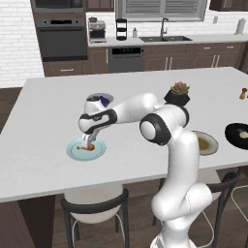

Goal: Pick the chicken drumstick and garlic from their plates and place them in the bowl. Then put the bowl in the fridge.

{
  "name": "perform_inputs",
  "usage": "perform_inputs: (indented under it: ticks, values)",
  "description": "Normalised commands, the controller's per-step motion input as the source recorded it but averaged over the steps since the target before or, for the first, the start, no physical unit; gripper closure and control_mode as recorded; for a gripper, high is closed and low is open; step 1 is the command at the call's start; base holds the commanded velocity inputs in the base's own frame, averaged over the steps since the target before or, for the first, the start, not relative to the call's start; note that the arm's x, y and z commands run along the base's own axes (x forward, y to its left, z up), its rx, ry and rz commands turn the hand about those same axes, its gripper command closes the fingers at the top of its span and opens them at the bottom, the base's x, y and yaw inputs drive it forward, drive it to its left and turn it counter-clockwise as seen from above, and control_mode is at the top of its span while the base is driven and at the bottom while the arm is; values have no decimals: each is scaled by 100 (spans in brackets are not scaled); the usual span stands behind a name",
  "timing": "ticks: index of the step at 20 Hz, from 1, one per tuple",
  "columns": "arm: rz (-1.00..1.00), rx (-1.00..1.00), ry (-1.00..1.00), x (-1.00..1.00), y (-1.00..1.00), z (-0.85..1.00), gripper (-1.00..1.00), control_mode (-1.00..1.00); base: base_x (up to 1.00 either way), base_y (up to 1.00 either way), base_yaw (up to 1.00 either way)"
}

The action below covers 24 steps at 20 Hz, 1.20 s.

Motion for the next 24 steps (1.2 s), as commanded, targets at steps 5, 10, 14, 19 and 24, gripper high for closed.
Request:
perform_inputs:
  ticks: [5, 10, 14, 19, 24]
  values:
    - [3, -3, 0, 5, 4, -16, -100, -100, 0, 0, 0]
    - [3, -4, 0, 0, 0, -13, -100, -100, 0, 0, 0]
    - [3, -5, 0, 1, 0, -15, -100, -100, 0, 0, 0]
    - [4, -2, 0, 29, 0, -9, -100, -100, 0, 0, 0]
    - [4, -1, 0, 11, 1, -8, 100, -100, 0, 0, 0]
